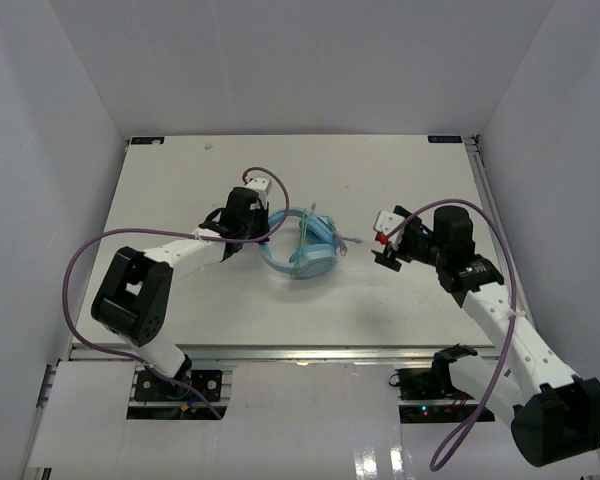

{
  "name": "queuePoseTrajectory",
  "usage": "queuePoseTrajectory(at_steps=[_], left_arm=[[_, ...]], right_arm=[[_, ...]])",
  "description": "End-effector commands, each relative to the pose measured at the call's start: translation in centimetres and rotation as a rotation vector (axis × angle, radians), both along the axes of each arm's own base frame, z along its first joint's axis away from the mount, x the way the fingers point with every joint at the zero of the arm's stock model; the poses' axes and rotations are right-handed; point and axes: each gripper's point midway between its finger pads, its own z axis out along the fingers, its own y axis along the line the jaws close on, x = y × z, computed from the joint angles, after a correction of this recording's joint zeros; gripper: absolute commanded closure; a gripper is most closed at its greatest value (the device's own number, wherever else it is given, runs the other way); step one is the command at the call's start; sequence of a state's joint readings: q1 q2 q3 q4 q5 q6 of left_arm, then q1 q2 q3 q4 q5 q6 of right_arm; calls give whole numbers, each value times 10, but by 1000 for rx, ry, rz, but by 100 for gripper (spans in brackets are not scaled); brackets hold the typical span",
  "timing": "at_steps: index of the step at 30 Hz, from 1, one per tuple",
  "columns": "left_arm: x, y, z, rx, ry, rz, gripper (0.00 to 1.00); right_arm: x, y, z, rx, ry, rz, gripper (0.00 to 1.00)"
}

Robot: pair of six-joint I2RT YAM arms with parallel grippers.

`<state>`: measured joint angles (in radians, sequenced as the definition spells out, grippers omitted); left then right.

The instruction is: Wrap the headphones

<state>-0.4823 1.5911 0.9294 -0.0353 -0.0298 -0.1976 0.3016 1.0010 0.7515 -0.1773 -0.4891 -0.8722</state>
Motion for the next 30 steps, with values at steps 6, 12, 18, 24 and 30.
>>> queuePoseTrajectory(at_steps=[6,12,18,24,30], left_arm=[[63,8,3,-17,-5,223,100],[74,14,-6,-21,18,268,72],[62,14,26,-82,-15,245,5],[35,0,86,-207,-73,112,2],[-23,-3,128,-285,-113,-66,2]], right_arm=[[-55,-7,-2,148,124,-38,16],[-55,-19,-6,187,164,-117,10],[-54,-27,-12,238,217,-188,10],[-33,-55,-8,322,254,-467,10],[-23,-74,-3,399,280,-654,10]])
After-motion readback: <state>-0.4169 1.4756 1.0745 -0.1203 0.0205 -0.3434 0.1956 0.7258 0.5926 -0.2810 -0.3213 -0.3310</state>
